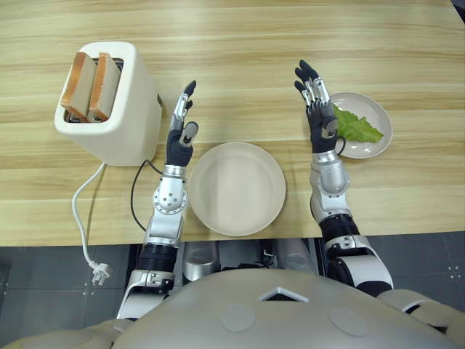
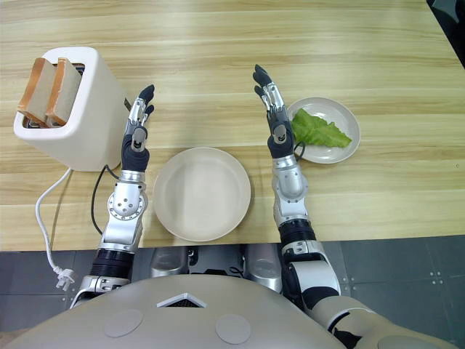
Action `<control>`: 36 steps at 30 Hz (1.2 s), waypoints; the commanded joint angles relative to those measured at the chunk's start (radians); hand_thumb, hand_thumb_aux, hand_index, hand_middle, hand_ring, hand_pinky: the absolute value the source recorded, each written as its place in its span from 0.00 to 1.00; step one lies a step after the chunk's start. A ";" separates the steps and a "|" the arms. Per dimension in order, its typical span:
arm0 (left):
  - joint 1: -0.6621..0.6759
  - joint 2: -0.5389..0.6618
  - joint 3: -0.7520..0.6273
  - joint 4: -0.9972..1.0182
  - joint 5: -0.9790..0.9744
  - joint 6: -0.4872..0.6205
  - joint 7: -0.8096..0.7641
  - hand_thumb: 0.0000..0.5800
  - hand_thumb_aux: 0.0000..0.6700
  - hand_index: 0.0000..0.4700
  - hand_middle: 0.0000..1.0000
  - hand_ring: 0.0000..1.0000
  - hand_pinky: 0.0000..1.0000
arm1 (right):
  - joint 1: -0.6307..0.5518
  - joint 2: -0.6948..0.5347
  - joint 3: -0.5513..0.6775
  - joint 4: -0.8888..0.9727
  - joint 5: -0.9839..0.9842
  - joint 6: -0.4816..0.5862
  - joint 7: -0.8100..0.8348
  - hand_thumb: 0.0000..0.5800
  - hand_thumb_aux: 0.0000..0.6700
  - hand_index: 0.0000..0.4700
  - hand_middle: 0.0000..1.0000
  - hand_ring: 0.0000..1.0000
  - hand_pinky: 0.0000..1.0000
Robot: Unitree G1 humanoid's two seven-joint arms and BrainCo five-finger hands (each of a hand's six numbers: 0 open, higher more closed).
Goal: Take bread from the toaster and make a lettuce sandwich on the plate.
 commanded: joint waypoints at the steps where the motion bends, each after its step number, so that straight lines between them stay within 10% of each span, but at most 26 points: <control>1: 0.010 0.005 0.001 0.004 0.002 0.002 -0.002 0.00 0.00 0.00 0.00 0.00 0.00 | 0.008 -0.003 0.000 -0.001 -0.001 -0.001 0.000 0.00 0.00 0.00 0.00 0.00 0.00; 13: 0.032 0.069 0.051 -0.202 0.216 0.000 0.078 0.00 0.00 0.00 0.00 0.00 0.00 | -0.003 0.001 0.004 0.022 -0.007 -0.007 0.000 0.00 0.00 0.00 0.00 0.00 0.00; 20: 0.020 0.276 0.216 -0.478 0.635 0.250 0.052 0.00 0.00 0.00 0.00 0.00 0.00 | -0.019 0.007 0.000 0.052 -0.014 -0.013 -0.011 0.00 0.00 0.00 0.00 0.00 0.00; 36: -0.032 0.546 0.385 -0.089 0.544 0.512 0.011 0.00 0.00 0.00 0.00 0.00 0.00 | -0.048 0.018 -0.002 0.091 -0.039 -0.041 -0.041 0.00 0.00 0.00 0.00 0.00 0.00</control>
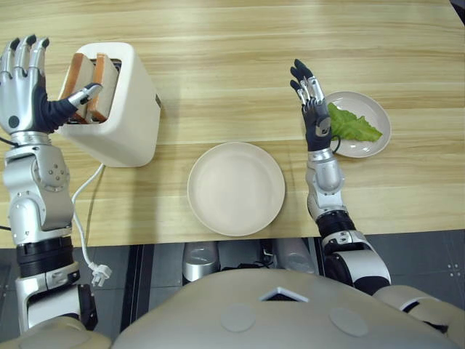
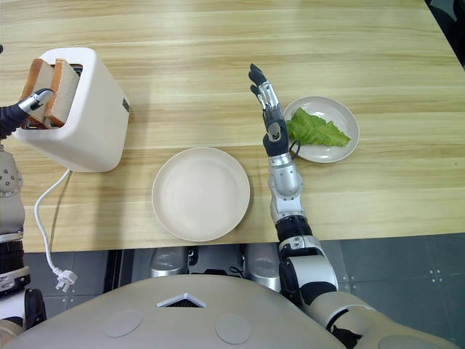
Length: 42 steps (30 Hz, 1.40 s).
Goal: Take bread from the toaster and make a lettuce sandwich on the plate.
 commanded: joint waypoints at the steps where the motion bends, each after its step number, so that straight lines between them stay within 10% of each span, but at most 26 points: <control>1: 0.008 0.003 -0.018 0.081 -0.066 0.028 -0.030 0.00 0.00 0.00 0.00 0.00 0.00 | -0.007 0.002 -0.001 0.014 -0.005 -0.005 -0.009 0.00 0.00 0.00 0.00 0.00 0.00; 9: 0.003 -0.001 -0.026 0.139 -0.165 0.059 -0.036 0.00 0.00 0.00 0.00 0.00 0.00 | -0.012 -0.002 -0.001 0.028 -0.013 -0.013 -0.020 0.00 0.00 0.00 0.00 0.00 0.00; 10: 0.001 -0.003 -0.014 0.141 -0.188 0.066 -0.033 0.23 0.12 0.12 0.00 0.00 0.00 | -0.013 -0.003 0.000 0.029 -0.014 -0.014 -0.020 0.00 0.00 0.00 0.00 0.00 0.00; 11: -0.001 -0.004 -0.004 0.142 -0.201 0.077 -0.027 0.23 0.12 0.12 0.00 0.00 0.00 | -0.012 -0.003 0.001 0.031 -0.016 -0.016 -0.021 0.00 0.00 0.00 0.00 0.00 0.00; 12: -0.003 -0.002 0.003 0.143 -0.206 0.085 -0.017 0.85 0.61 0.59 0.00 0.00 0.00 | -0.012 -0.004 0.001 0.032 -0.018 -0.018 -0.022 0.00 0.00 0.00 0.00 0.00 0.00; 13: -0.006 0.000 0.009 0.146 -0.219 0.088 -0.010 0.89 0.67 0.65 0.00 0.00 0.00 | -0.011 -0.004 0.001 0.031 -0.020 -0.020 -0.023 0.00 0.00 0.00 0.00 0.00 0.00; 27: -0.007 -0.033 -0.078 0.151 -0.316 0.058 -0.021 0.87 0.64 0.62 0.00 0.00 0.00 | -0.007 -0.009 0.012 0.034 -0.068 -0.052 -0.045 0.00 0.00 0.00 0.00 0.00 0.00; 31: -0.014 -0.052 -0.060 0.065 -0.332 0.050 0.003 1.00 1.00 0.98 0.00 0.00 0.00 | -0.009 -0.011 0.016 0.038 -0.089 -0.059 -0.053 0.00 0.00 0.00 0.00 0.00 0.00; 34: -0.025 -0.054 -0.015 -0.009 -0.326 0.050 0.050 1.00 1.00 0.98 0.00 0.00 0.00 | -0.010 -0.013 0.018 0.041 -0.099 -0.063 -0.063 0.00 0.00 0.00 0.00 0.00 0.00; 35: -0.028 -0.055 -0.001 -0.032 -0.326 0.051 0.065 1.00 1.00 0.98 1.00 1.00 1.00 | -0.010 -0.013 0.019 0.042 -0.102 -0.065 -0.066 0.00 0.00 0.00 0.00 0.00 0.00; 42: -0.064 -0.072 0.067 -0.211 -0.323 0.042 0.129 1.00 1.00 0.98 1.00 1.00 1.00 | -0.016 -0.018 0.021 0.044 -0.122 -0.073 -0.092 0.00 0.00 0.00 0.00 0.00 0.00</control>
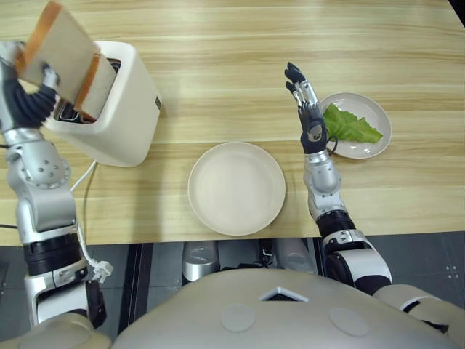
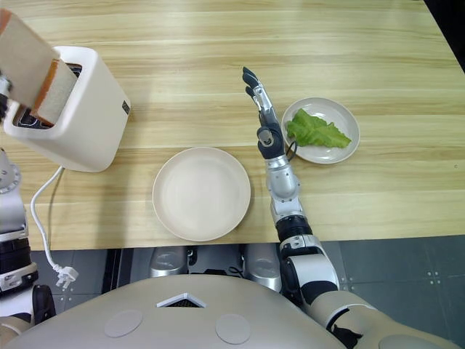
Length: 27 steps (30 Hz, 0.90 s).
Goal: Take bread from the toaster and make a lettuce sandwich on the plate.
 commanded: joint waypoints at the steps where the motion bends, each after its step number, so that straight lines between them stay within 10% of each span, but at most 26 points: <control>1: -0.016 -0.021 0.027 -0.086 -0.004 -0.014 0.027 1.00 1.00 0.98 1.00 1.00 1.00 | -0.013 -0.008 -0.001 0.013 -0.018 -0.007 -0.018 0.00 0.00 0.00 0.00 0.00 0.00; 6: -0.032 -0.040 0.048 -0.219 -0.024 -0.048 0.017 1.00 1.00 0.98 1.00 1.00 1.00 | -0.025 -0.036 -0.017 -0.004 -0.068 -0.017 -0.067 0.00 0.00 0.00 0.00 0.00 0.00; 14: 0.031 -0.176 -0.273 -0.361 -0.411 0.067 -0.360 1.00 1.00 0.98 1.00 1.00 1.00 | -0.057 -0.455 0.014 -0.104 -0.848 0.256 -0.692 0.00 0.00 0.00 0.00 0.00 0.00; 20: 0.143 -0.289 -0.447 -0.106 -0.621 0.086 -0.591 1.00 1.00 0.98 1.00 1.00 1.00 | -0.206 -0.669 0.267 0.237 -1.109 0.468 -1.009 0.00 0.00 0.00 0.00 0.00 0.00; 27: 0.134 -0.258 -0.534 0.120 -0.563 0.039 -0.692 1.00 1.00 0.98 1.00 1.00 1.00 | -0.356 -0.696 0.437 0.583 -1.105 0.522 -0.993 0.00 0.00 0.00 0.00 0.00 0.00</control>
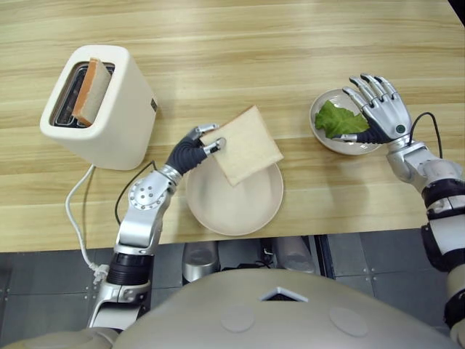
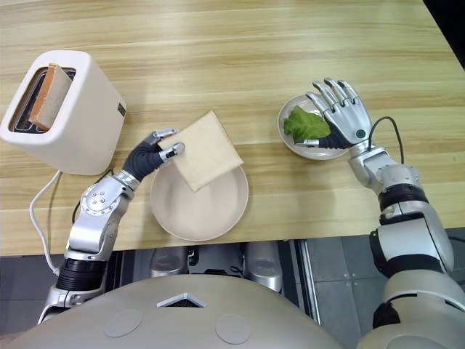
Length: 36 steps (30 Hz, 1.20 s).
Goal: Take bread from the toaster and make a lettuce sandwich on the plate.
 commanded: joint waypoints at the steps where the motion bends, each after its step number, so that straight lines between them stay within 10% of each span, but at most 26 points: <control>1: -0.009 0.044 -0.046 0.097 0.066 -0.030 -0.039 1.00 1.00 0.98 1.00 1.00 1.00 | -0.040 -0.008 0.072 0.119 0.020 0.030 0.047 0.00 0.00 0.00 0.00 0.00 0.00; 12: -0.009 0.138 -0.182 0.165 0.287 -0.074 -0.033 1.00 1.00 0.98 1.00 1.00 1.00 | -0.065 0.021 0.156 0.182 0.107 0.062 0.151 0.03 0.02 0.02 0.00 0.00 0.00; 15: -0.018 0.145 -0.203 0.177 0.367 -0.090 0.012 1.00 0.94 0.92 1.00 1.00 1.00 | -0.067 0.034 0.162 0.190 0.134 0.071 0.187 0.37 0.20 0.20 0.00 0.00 0.00; 16: -0.024 0.146 -0.207 0.179 0.389 -0.091 0.029 0.00 0.00 0.00 1.00 1.00 1.00 | -0.069 0.036 0.165 0.190 0.141 0.072 0.193 0.61 0.38 0.37 0.00 0.00 0.00; 18: -0.036 0.143 -0.204 0.179 0.414 -0.093 0.054 0.00 0.00 0.00 0.89 0.89 0.89 | -0.075 0.041 0.167 0.190 0.158 0.072 0.204 0.76 0.51 0.50 0.00 0.00 0.00; 19: -0.044 0.143 -0.202 0.179 0.427 -0.096 0.065 0.00 0.00 0.00 0.00 0.00 0.00 | -0.078 0.044 0.169 0.190 0.164 0.073 0.208 0.81 0.57 0.56 0.00 0.00 0.00; 29: -0.085 0.106 -0.159 0.216 0.424 -0.122 0.127 0.00 0.00 0.00 0.00 0.00 0.00 | -0.115 0.072 0.196 0.185 0.201 0.055 0.195 1.00 1.00 0.98 0.00 0.00 0.00; 35: -0.090 0.102 -0.139 0.213 0.407 -0.130 0.141 0.00 0.00 0.00 0.00 0.00 0.00 | -0.123 0.057 0.184 0.171 0.240 0.003 0.123 1.00 1.00 0.98 0.00 0.00 0.00; 36: -0.090 0.101 -0.134 0.208 0.406 -0.131 0.144 0.00 0.00 0.00 0.00 0.00 0.00 | -0.126 0.053 0.176 0.167 0.251 -0.014 0.109 1.00 1.00 0.98 0.20 0.20 0.20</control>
